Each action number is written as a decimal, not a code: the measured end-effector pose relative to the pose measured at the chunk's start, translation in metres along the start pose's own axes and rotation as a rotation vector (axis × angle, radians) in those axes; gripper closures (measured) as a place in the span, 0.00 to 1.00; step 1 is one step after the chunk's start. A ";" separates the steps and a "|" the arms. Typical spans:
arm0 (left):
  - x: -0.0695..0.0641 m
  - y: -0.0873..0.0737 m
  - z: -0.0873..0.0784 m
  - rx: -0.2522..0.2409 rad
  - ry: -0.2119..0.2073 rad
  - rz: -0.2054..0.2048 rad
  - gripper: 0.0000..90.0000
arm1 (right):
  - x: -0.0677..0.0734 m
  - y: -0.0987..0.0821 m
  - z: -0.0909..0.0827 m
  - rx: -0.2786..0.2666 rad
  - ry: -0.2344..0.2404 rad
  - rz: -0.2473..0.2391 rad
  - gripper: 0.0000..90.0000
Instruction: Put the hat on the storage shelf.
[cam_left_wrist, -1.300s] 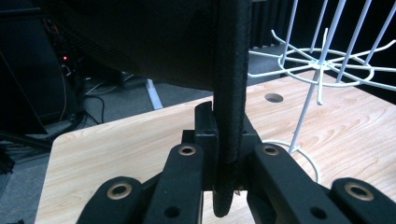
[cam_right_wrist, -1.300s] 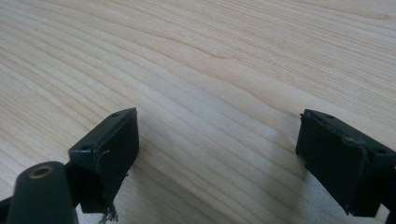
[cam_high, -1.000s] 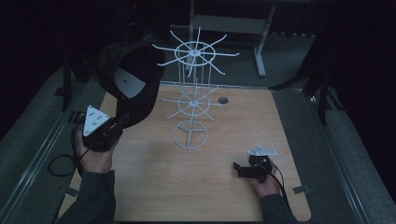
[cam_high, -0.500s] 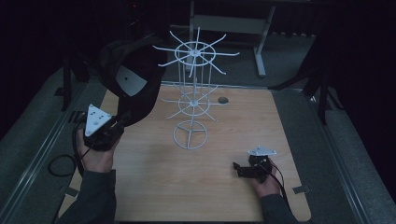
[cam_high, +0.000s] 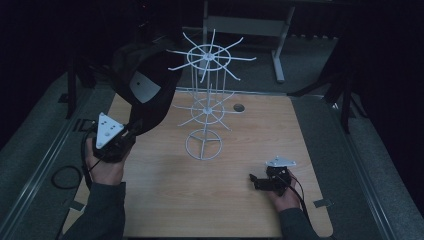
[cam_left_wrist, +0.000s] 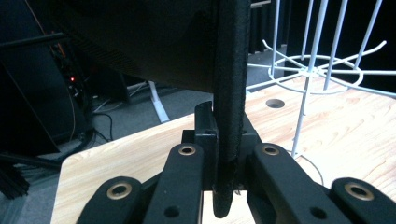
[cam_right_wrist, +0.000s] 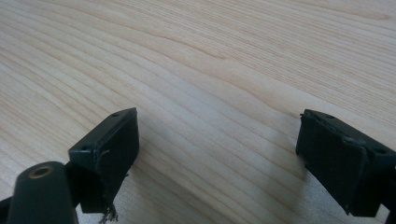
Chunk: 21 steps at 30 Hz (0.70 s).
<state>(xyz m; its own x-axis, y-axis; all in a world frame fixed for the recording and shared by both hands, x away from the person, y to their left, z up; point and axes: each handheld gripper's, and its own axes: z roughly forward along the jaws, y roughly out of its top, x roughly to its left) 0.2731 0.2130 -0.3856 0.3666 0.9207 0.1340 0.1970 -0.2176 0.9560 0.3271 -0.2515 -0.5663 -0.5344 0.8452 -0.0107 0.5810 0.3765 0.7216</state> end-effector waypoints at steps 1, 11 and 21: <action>0.000 -0.001 0.000 -0.007 -0.004 0.009 0.96 | 0.000 0.000 0.000 0.000 0.000 0.000 0.15; -0.002 -0.011 0.003 -0.036 -0.030 0.087 0.96 | 0.000 0.000 0.000 -0.001 0.000 -0.001 0.15; -0.006 -0.025 0.015 0.004 -0.073 0.159 0.96 | 0.000 0.000 0.000 0.000 0.000 -0.001 0.15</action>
<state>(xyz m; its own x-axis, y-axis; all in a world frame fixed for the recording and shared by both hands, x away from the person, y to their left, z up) 0.2792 0.2080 -0.4140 0.4586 0.8484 0.2644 0.1344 -0.3603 0.9231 0.3271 -0.2516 -0.5663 -0.5348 0.8449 -0.0111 0.5807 0.3770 0.7216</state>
